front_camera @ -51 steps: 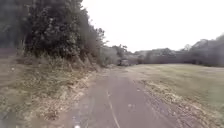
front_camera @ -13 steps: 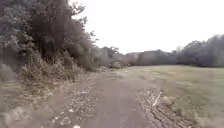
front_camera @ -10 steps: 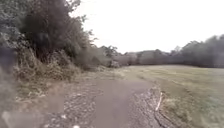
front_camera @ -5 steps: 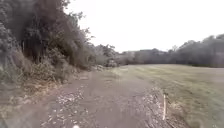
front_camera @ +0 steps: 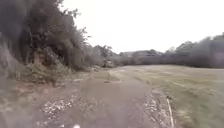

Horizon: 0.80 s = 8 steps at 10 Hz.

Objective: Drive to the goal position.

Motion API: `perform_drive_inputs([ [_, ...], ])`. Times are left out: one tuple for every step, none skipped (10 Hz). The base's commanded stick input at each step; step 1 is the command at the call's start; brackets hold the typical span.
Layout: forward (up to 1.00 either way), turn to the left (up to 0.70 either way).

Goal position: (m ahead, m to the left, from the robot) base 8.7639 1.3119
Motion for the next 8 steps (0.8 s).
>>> perform_drive_inputs([
  [0.60, -0.15],
  [0.60, -0.15],
  [0.60, -0.15],
  [0.60, -0.15],
  [0.60, -0.15],
  [0.60, -0.15],
  [0.60, -0.15],
  [0.60, -0.15],
])
